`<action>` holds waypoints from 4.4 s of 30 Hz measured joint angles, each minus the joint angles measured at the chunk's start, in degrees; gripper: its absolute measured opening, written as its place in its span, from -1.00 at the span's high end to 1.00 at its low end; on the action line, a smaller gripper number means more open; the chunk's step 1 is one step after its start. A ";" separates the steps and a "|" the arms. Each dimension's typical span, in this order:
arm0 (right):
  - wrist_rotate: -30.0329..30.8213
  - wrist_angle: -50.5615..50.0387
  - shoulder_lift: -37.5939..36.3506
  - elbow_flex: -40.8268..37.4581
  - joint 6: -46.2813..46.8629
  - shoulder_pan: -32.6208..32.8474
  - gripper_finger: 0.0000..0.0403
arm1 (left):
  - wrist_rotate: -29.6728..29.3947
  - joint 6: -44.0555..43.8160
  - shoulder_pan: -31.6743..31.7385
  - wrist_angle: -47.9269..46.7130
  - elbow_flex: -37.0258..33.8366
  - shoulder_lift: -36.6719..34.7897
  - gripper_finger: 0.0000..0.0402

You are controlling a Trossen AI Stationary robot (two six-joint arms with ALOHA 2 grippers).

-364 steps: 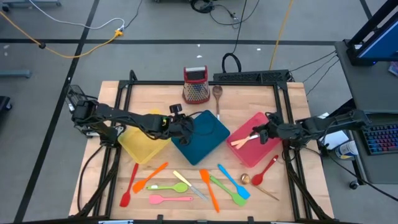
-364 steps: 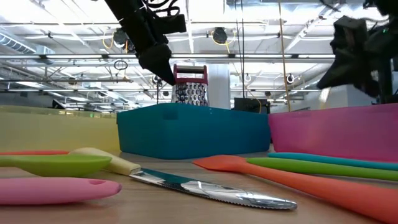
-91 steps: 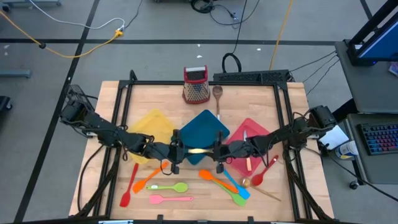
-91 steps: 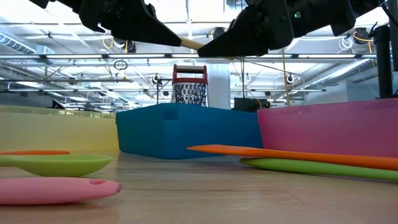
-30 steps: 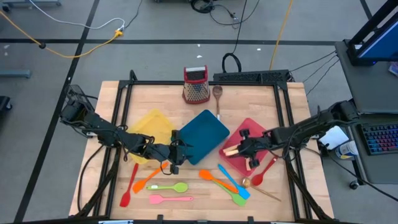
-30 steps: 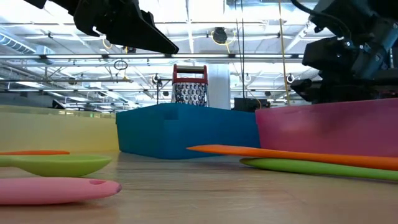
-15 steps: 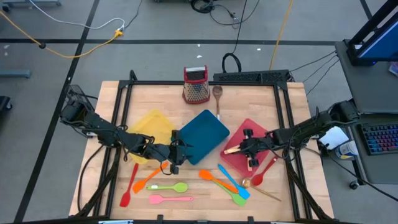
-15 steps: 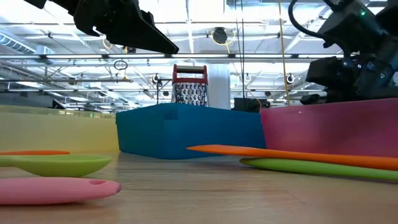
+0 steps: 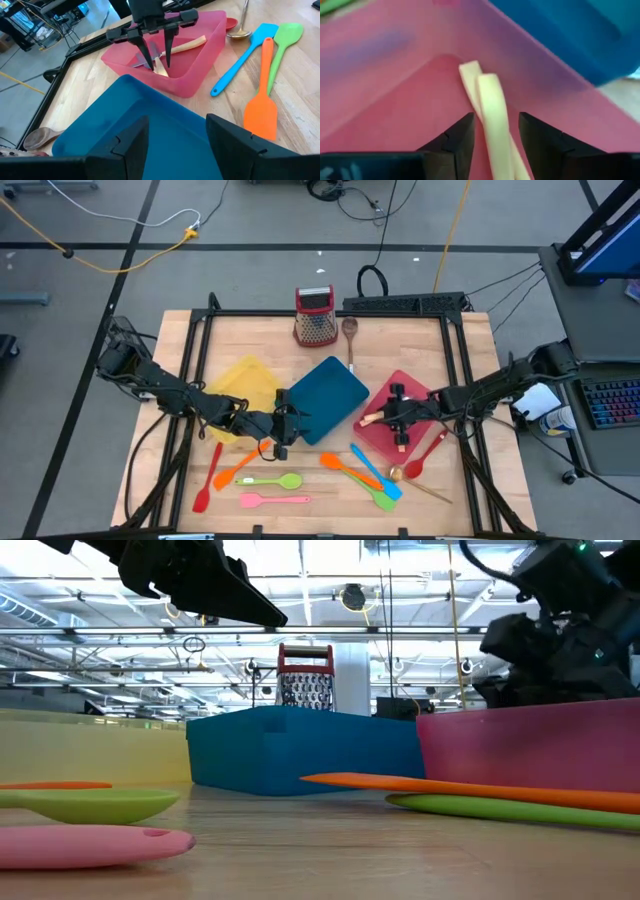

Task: Pick & Place Kitchen Items
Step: Put the orange spatula into the blue bin

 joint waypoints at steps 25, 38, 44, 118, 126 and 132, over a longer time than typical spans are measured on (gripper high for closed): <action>-3.30 39.32 -4.41 4.14 6.73 7.12 0.25 | 0.02 -0.46 0.01 -0.02 0.00 0.00 -0.01; -2.01 4.37 14.81 32.05 9.90 13.00 0.25 | 0.02 -1.14 0.01 0.02 0.00 0.00 -0.01; -5.39 -13.66 23.15 43.37 18.32 14.00 0.25 | 0.02 -0.90 -0.01 -0.32 0.00 0.00 -0.01; -12.75 -27.24 31.52 47.18 31.71 15.80 0.93 | -0.02 7.61 0.01 -1.81 -0.02 0.00 -0.01; -6.13 -27.59 26.68 47.22 29.43 14.02 0.90 | -0.02 7.61 0.01 -1.84 -0.02 0.00 -0.01; -6.21 -28.47 26.54 47.22 18.41 10.94 0.90 | -0.14 9.14 0.01 -2.20 -0.02 0.00 -0.01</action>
